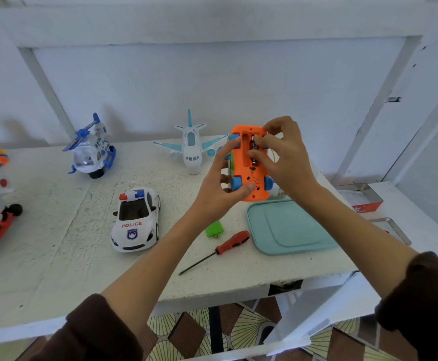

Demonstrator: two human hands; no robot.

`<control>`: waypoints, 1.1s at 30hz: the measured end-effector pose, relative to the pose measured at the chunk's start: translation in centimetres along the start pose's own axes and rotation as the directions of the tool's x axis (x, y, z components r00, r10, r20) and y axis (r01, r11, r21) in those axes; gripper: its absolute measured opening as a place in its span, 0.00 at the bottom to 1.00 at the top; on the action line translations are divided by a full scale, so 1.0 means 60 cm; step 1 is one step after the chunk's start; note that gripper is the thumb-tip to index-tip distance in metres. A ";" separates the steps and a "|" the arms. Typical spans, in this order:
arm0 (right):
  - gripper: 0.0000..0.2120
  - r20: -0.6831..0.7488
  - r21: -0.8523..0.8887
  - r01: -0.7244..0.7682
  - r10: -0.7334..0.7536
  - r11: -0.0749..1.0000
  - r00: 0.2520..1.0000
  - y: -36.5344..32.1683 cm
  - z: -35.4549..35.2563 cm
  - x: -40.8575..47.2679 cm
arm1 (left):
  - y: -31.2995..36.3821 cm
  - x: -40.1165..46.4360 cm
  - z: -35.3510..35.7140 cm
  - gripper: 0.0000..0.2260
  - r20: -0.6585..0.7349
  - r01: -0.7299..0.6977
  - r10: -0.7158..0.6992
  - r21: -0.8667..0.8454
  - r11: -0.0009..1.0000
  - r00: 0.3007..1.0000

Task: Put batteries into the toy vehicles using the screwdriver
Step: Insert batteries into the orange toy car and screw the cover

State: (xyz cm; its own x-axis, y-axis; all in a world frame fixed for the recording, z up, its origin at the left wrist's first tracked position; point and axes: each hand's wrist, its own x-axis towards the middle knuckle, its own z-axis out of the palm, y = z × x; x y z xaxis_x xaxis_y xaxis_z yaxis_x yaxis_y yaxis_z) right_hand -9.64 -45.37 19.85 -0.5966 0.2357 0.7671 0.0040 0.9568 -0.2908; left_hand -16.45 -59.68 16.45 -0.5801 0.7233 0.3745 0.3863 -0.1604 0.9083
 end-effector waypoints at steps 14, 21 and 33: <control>0.03 0.151 0.164 -0.296 0.273 0.941 0.950 0.080 -0.075 -0.068 | -0.019 0.011 0.008 0.32 0.080 0.015 -0.017 0.027 1.000 0.997; 0.12 0.529 -0.214 -0.375 0.430 0.902 0.732 0.152 -0.089 -0.160 | -0.033 0.011 0.017 0.33 0.089 0.024 -0.024 -0.001 1.000 0.996; 0.19 0.428 -0.012 -0.352 0.323 0.936 0.844 0.124 -0.087 -0.153 | -0.031 0.004 0.034 0.31 0.058 0.026 -0.023 -0.045 0.999 0.998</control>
State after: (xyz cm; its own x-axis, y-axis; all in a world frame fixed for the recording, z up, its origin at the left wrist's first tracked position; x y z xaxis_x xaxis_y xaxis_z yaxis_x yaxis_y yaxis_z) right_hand 0.03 -39.50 13.61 -0.8461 0.4345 0.3087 0.2232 0.8148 -0.5351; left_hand -15.85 -57.83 14.48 -0.5466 0.7646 0.3416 0.3385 -0.1714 0.9252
